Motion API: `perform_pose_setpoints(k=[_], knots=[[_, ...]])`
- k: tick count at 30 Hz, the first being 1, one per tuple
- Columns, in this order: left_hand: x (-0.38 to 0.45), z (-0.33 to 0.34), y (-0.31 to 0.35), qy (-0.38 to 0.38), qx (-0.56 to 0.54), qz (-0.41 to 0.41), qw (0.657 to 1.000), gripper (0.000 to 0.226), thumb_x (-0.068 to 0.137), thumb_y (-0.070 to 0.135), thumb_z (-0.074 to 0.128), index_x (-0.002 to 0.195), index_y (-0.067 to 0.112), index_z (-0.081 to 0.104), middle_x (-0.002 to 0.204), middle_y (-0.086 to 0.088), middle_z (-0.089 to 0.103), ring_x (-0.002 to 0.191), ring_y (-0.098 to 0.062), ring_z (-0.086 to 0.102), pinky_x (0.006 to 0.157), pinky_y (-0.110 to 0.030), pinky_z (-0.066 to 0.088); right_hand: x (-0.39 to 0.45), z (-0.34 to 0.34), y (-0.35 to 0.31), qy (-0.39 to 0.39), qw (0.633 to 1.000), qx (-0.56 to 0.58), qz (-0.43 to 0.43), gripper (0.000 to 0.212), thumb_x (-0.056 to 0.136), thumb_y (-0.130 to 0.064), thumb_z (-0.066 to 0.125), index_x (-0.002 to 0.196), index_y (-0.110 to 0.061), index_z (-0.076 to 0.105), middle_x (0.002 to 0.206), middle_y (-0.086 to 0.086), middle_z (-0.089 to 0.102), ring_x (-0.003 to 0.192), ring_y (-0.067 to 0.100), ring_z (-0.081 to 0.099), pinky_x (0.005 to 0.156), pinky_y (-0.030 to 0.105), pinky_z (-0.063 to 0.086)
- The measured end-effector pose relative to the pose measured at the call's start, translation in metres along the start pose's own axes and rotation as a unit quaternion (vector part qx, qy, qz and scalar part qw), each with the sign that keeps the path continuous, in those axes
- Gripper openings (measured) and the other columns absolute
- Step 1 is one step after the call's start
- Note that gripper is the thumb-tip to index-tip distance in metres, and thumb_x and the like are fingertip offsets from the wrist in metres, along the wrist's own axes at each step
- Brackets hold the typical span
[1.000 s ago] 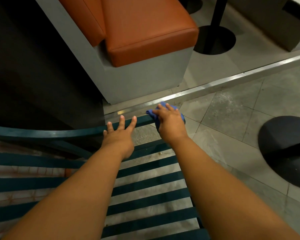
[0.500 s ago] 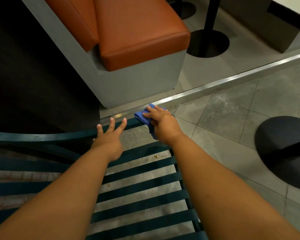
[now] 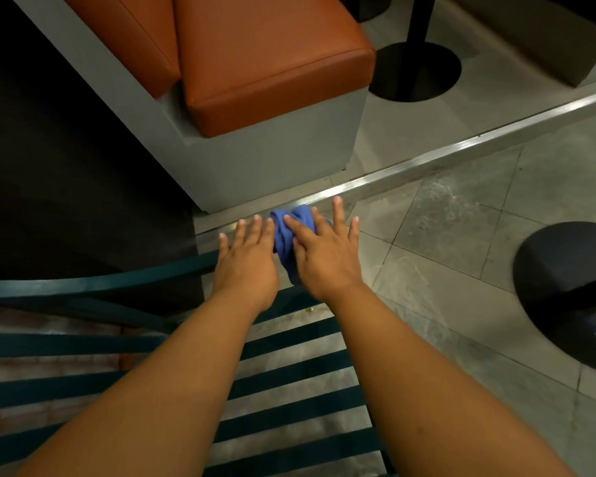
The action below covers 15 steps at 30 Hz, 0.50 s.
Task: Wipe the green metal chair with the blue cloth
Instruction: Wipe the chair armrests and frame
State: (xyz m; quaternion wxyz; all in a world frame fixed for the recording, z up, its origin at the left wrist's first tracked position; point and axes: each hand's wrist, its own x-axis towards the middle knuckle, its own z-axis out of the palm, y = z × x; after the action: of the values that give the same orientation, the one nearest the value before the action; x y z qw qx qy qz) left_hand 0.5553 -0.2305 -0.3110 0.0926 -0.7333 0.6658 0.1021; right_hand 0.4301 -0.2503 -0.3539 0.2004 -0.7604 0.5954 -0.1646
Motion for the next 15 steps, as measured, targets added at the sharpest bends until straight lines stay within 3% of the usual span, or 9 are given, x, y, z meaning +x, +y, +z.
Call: perform_pose_setpoints(k=[2,4,7,11,13,15], knots=[[0.009,-0.001,0.005,-0.015,-0.012,0.022,1.000,0.062,0.101,0.020,0.031,0.151,0.023,-0.006,0.160,0.001,-0.009,0.146,-0.018,-0.009,0.119,-0.046,-0.003,0.003,0.000,-0.005,0.006,0.998,0.038,0.051,0.047,0.101,-0.034,0.035,0.147,-0.028,0.029,0.160,0.009,0.007,0.145,0.030,-0.018,0.118,0.048,-0.007],[0.016,-0.001,0.007,-0.037,-0.016,0.044,0.998,0.060,0.102,0.026,0.026,0.150,0.023,-0.009,0.160,0.002,-0.012,0.146,-0.015,-0.012,0.118,-0.047,-0.006,-0.001,0.004,-0.010,0.014,0.997,0.080,0.017,0.050,0.100,-0.028,0.043,0.148,-0.022,0.029,0.161,0.003,0.005,0.147,0.025,-0.008,0.120,0.045,0.002],[0.022,0.001,0.006,-0.057,-0.038,0.067,0.995,0.064,0.102,0.029,0.027,0.148,0.024,-0.016,0.158,0.003,-0.018,0.144,-0.014,-0.018,0.117,-0.048,-0.009,-0.013,0.014,0.002,0.034,0.987,0.154,-0.028,0.046,0.101,-0.026,0.039,0.147,-0.025,0.032,0.158,-0.003,0.020,0.147,0.018,0.002,0.119,0.045,0.008],[0.023,0.005,0.005,-0.042,-0.079,0.079,0.993,0.067,0.101,0.031,0.029,0.147,0.025,-0.019,0.158,0.003,-0.019,0.144,-0.010,-0.015,0.117,-0.037,-0.011,0.000,0.020,0.020,0.021,0.937,0.330,0.117,0.038,0.099,-0.041,0.040,0.136,-0.044,0.044,0.160,0.002,0.010,0.147,0.022,0.006,0.118,0.043,0.017],[0.027,0.003,0.007,-0.045,-0.086,0.077,0.992,0.063,0.102,0.030,0.027,0.149,0.025,-0.013,0.159,0.002,-0.011,0.146,-0.010,-0.007,0.117,-0.034,-0.008,0.015,0.016,0.021,-0.002,0.929,0.334,0.159,0.038,0.099,-0.042,0.036,0.137,-0.041,0.045,0.157,0.005,0.020,0.145,0.025,0.015,0.115,0.048,0.024],[0.033,-0.004,0.009,-0.077,-0.112,0.065,0.989,0.054,0.103,0.030,0.022,0.151,0.029,-0.003,0.160,0.004,-0.001,0.146,-0.014,-0.002,0.116,-0.033,-0.008,0.016,0.013,0.019,-0.003,0.950,0.284,0.128,0.040,0.101,-0.038,0.035,0.139,-0.033,0.044,0.155,0.001,0.027,0.145,0.021,0.015,0.116,0.048,0.020]])
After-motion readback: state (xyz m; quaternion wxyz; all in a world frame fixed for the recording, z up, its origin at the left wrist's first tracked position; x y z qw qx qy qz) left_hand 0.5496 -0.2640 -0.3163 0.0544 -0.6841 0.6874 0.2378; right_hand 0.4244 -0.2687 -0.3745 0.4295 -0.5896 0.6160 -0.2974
